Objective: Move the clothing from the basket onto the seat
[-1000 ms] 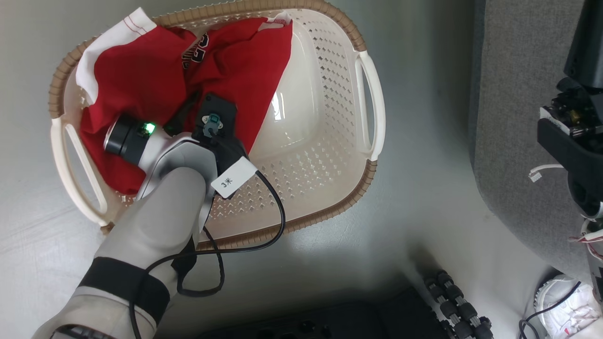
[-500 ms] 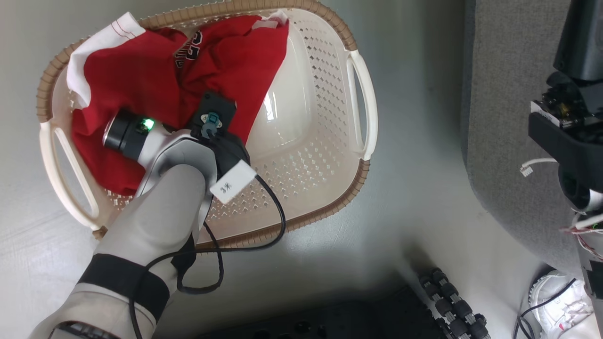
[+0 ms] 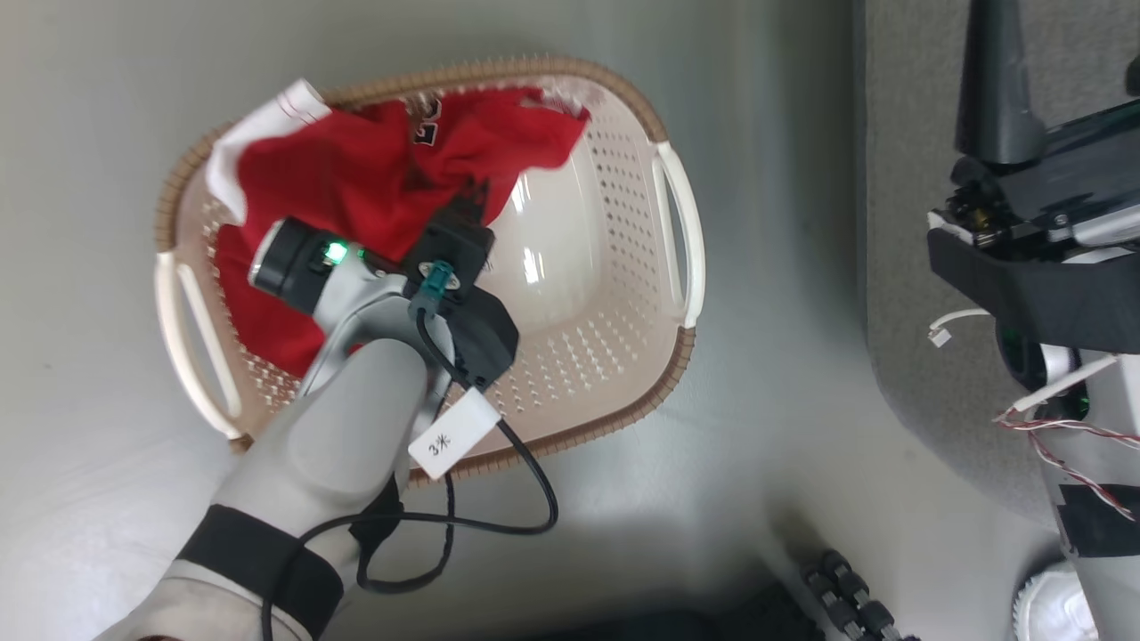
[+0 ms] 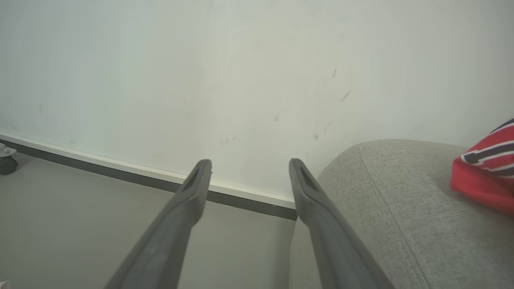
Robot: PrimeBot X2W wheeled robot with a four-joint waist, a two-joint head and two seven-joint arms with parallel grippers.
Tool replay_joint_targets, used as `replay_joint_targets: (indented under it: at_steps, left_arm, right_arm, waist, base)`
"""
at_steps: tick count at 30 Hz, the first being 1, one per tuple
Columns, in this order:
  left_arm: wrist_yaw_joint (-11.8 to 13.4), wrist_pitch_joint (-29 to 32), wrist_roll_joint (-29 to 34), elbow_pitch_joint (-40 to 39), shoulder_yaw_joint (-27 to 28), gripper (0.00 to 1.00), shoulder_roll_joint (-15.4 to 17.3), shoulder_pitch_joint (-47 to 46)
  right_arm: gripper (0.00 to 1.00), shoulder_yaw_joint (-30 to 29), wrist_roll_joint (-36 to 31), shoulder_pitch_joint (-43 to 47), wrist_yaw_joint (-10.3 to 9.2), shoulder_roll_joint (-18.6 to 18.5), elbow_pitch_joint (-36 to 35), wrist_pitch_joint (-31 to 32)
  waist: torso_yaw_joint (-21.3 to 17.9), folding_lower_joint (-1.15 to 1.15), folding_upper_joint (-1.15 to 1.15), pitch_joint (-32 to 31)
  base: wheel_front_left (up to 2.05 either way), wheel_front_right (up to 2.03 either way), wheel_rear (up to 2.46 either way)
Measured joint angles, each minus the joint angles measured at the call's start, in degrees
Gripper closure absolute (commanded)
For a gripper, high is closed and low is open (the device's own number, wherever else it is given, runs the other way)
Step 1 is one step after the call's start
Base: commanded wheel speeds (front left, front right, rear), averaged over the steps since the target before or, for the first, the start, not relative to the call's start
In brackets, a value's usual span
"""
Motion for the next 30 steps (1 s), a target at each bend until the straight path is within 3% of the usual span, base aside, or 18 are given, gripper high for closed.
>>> replay_joint_targets:
  at_steps: [13,30]
  left_arm:
    - [-3.6,-1.0,-2.9,-9.5,-0.5,1.00,0.0,1.3]
    - [-7.3,-1.0,-5.8,-16.9,4.0,1.00,1.1,1.3]
  right_arm:
    - [0.00,-0.1,1.5,4.2,1.00,0.9,8.1,0.0]
    - [0.00,0.6,2.6,7.2,3.54,2.9,16.8,0.0]
  waist:
    - [3.4,0.00,0.00,-10.3]
    - [8.3,-0.01,-0.01,-23.9]
  base:
    - [0.00,0.00,0.00]
    - [0.00,0.00,0.00]
